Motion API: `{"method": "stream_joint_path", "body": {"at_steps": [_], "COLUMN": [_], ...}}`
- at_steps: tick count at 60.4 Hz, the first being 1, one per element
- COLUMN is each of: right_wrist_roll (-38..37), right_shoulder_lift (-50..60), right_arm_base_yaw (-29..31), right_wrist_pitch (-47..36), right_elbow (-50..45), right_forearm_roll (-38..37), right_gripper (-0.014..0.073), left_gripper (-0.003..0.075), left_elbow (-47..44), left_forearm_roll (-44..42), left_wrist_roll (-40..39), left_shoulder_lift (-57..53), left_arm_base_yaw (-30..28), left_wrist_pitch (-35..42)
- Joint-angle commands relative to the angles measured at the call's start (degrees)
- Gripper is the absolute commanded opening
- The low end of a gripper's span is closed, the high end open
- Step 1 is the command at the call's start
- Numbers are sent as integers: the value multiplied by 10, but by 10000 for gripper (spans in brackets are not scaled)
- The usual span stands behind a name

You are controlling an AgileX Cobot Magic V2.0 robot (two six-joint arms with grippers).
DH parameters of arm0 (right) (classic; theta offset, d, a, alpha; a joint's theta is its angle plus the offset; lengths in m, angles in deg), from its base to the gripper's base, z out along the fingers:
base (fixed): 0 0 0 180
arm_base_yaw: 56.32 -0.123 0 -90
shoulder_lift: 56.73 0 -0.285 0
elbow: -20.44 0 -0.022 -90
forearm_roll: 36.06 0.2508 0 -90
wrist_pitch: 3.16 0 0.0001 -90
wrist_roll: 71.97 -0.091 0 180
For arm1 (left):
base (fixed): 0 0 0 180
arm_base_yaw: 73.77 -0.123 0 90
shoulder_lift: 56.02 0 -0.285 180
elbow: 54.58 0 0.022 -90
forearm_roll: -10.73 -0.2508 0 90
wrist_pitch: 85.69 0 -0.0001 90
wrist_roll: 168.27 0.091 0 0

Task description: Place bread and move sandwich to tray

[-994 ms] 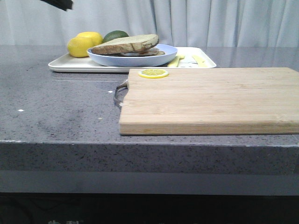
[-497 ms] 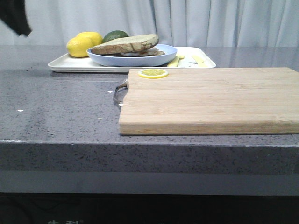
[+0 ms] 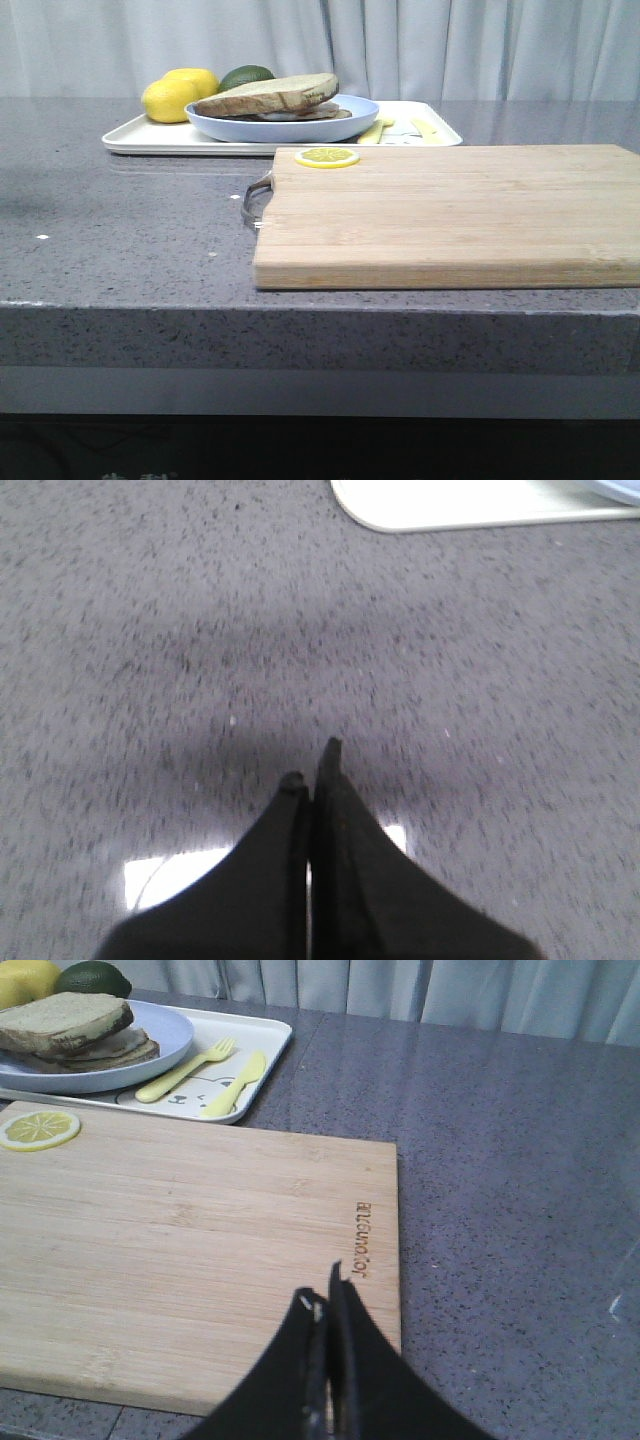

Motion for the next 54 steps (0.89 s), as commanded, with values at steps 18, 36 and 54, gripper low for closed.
{"method": "stream_joint_path", "body": {"at_steps": [18,36,54], "right_wrist_roll": [4,4,4], "right_shoulder_lift": [-4,-4,-4], "right_arm_base_yaw": [-2,-2,-2], "right_wrist_pitch": [-43,-43,-43], "right_elbow": [14,14,14], "right_forearm_roll": [4,4,4], "right_gripper": [-79,-79,-79], "left_gripper": [-19,-19,-19], "left_elbow": [-231,-409,-455], "left_forearm_roll": [13,4,4], "left_wrist_roll": [-6,-6,-6], "left_shoulder_lift": [-351,-604,-654], "left_arm_base_yaw": [1,1,1], "left_wrist_pitch": [197,311,314]}}
